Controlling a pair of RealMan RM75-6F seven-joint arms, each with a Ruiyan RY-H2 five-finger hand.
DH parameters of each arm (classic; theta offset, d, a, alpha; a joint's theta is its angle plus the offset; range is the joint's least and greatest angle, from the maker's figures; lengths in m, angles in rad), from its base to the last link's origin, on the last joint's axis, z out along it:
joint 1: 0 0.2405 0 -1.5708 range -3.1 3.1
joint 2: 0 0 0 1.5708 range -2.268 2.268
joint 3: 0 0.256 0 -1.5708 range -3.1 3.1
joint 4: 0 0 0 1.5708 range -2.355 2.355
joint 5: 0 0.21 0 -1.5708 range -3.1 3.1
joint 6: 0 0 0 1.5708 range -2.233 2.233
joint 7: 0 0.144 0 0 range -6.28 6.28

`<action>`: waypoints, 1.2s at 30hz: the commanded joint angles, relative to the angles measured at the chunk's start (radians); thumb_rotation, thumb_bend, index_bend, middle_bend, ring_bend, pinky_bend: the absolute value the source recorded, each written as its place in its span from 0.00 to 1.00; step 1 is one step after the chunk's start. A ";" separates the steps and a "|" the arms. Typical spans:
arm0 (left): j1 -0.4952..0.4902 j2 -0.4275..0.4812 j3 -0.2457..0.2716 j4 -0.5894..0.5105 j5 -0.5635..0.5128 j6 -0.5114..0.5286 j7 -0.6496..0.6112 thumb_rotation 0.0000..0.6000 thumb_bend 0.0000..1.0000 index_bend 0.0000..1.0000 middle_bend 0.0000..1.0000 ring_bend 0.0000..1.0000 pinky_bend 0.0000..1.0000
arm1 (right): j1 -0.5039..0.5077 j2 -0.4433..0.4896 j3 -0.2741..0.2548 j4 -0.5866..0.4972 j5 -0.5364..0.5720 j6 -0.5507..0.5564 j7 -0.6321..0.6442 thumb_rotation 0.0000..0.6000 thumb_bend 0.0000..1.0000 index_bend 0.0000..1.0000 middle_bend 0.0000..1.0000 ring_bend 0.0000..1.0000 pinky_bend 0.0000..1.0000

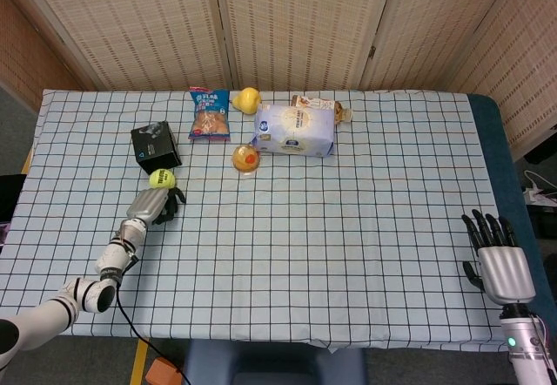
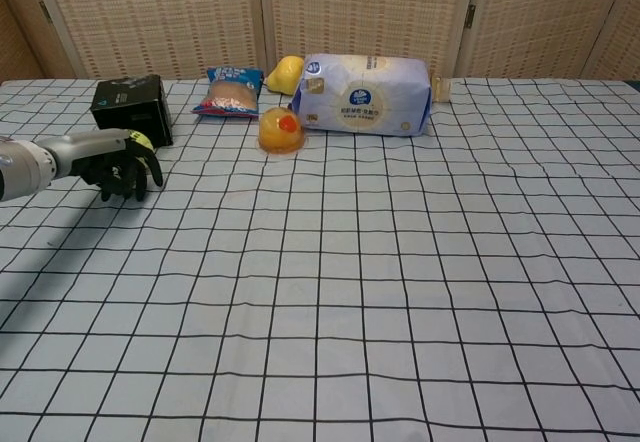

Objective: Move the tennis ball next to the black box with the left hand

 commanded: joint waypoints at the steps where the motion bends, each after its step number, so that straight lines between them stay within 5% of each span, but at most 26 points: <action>1: -0.002 0.002 -0.009 0.006 -0.019 0.004 0.064 1.00 0.84 0.41 0.51 0.47 0.56 | 0.000 0.000 0.000 0.000 0.000 -0.002 0.000 1.00 0.27 0.02 0.00 0.00 0.05; 10: -0.007 -0.023 -0.026 0.033 -0.038 0.014 0.155 1.00 0.85 0.39 0.48 0.46 0.56 | 0.002 0.000 -0.002 0.000 0.002 -0.006 0.000 1.00 0.27 0.02 0.00 0.00 0.05; 17: -0.015 -0.042 -0.048 0.049 -0.048 0.006 0.177 1.00 0.84 0.30 0.38 0.35 0.53 | 0.002 0.000 -0.003 0.000 0.002 -0.008 0.000 1.00 0.27 0.02 0.00 0.00 0.05; 36: -0.042 -0.095 -0.089 0.153 -0.100 -0.051 0.240 1.00 0.79 0.12 0.17 0.13 0.29 | 0.004 0.003 -0.001 -0.001 0.008 -0.015 0.005 1.00 0.27 0.02 0.00 0.00 0.05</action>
